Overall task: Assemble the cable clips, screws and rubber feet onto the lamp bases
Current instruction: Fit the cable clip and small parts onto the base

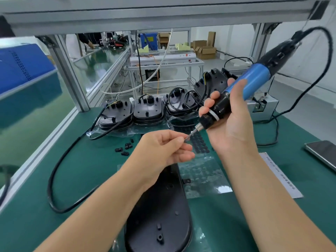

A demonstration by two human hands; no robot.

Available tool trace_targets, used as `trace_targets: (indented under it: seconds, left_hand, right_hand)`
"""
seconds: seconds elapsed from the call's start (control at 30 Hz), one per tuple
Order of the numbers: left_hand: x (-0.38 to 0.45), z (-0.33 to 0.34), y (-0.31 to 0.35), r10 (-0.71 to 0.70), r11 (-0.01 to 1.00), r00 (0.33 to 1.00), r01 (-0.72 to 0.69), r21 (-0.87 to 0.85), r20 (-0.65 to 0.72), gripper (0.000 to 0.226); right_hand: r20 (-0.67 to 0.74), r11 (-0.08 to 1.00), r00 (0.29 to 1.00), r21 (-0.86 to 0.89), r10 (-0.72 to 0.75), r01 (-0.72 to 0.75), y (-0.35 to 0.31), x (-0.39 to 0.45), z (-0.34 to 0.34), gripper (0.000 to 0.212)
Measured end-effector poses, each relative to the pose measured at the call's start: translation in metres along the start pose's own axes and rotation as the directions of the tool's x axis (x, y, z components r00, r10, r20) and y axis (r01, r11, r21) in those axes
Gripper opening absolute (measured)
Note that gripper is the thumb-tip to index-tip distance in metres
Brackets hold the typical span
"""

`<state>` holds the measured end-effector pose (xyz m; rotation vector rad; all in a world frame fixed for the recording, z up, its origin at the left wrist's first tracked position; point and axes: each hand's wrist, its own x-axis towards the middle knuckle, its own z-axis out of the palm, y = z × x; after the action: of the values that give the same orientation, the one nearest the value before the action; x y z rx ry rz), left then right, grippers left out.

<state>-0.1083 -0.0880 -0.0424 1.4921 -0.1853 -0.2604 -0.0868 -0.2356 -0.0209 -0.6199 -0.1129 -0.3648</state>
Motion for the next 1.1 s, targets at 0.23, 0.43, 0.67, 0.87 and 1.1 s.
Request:
trace_targets:
  seconds: [0.23, 0.43, 0.67, 0.87, 1.1]
  left_hand:
    - [-0.009, -0.089, 0.024, 0.222, 0.872, 0.966, -0.138, 0.469, -0.13, 0.026]
    - [-0.018, -0.099, 0.006, -0.04, 0.675, 0.988, -0.082, 0.733, 0.147, 0.03]
    - [-0.004, -0.093, 0.001, -0.037, 0.709, 0.99, -0.07, 0.702, 0.137, 0.008]
    - [-0.001, -0.1, -0.006, 0.025, 0.706, 0.995, -0.085, 0.703, 0.095, 0.008]
    - [-0.002, -0.104, -0.015, 0.032, 0.764, 0.997, -0.066, 0.642, 0.065, 0.011]
  right_hand:
    - [0.128, 0.994, 0.986, 0.015, 0.104, -0.107, 0.007, 0.003, 0.029, 0.054]
    - [0.163, 0.98, 0.985, -0.201, 0.046, -0.013, 0.023, 0.001, 0.032, 0.032]
    - [0.188, 0.94, 0.982, -0.326, -0.036, 0.097, 0.025, -0.011, 0.033, 0.025]
    - [0.279, 0.933, 0.96, -0.344, -0.008, 0.107, 0.025, -0.021, 0.037, 0.016]
    - [0.35, 0.89, 0.935, -0.442, 0.053, 0.115, 0.037, -0.019, 0.05, 0.07]
